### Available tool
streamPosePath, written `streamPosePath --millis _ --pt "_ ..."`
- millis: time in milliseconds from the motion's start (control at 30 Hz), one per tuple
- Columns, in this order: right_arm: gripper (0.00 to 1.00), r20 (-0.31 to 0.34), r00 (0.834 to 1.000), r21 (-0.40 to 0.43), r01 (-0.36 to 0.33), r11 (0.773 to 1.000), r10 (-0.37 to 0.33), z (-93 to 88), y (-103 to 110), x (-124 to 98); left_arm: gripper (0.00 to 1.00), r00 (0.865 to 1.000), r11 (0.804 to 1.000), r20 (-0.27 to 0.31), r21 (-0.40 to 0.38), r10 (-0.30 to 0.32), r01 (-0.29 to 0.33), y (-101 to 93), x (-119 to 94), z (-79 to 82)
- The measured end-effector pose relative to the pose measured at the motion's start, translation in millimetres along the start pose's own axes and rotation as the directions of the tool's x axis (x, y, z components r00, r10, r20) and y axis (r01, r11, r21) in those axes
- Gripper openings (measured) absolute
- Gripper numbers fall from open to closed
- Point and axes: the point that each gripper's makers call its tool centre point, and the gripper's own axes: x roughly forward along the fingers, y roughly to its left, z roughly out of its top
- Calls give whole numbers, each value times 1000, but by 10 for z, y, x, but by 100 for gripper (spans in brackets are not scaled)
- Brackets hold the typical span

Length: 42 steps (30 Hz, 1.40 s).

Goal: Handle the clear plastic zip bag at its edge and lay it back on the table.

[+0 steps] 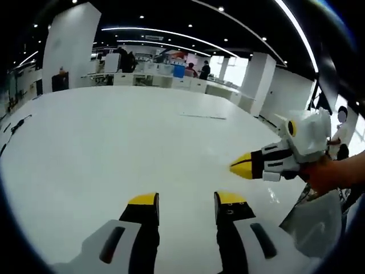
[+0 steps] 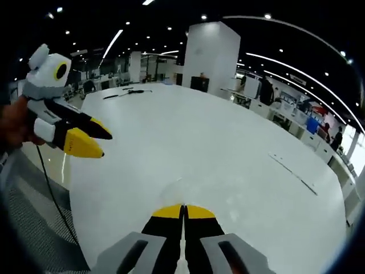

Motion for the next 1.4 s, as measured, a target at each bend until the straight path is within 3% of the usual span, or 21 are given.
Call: streamPosePath --millis 200,433,700,833,1100,1233,1400 --pt "0 -15 999 -52 -49 997 48 -56 223 1 38 1000 1000 9 -15 -7 7 97 182 168" --pt "0 -16 995 -136 -100 986 99 -42 449 -41 37 1000 999 3 -36 -30 30 71 308 231" --pt "0 -19 990 -217 -140 966 139 1 659 -116 35 1000 997 -21 -80 -20 19 109 346 219" --pt "0 -13 989 -244 -146 959 148 47 759 -179 33 998 994 -61 -109 -27 20 127 456 166" --pt "0 -47 983 -369 -182 911 177 17 982 -252 31 995 991 -87 -126 -53 42 119 640 154" --pt "0 -54 980 -431 -194 881 189 30 1067 -274 30 990 989 -127 -135 -68 51 114 718 53" --pt "0 -47 979 -436 -197 878 196 84 1096 -291 15 985 990 -159 -133 -63 42 139 760 -24"
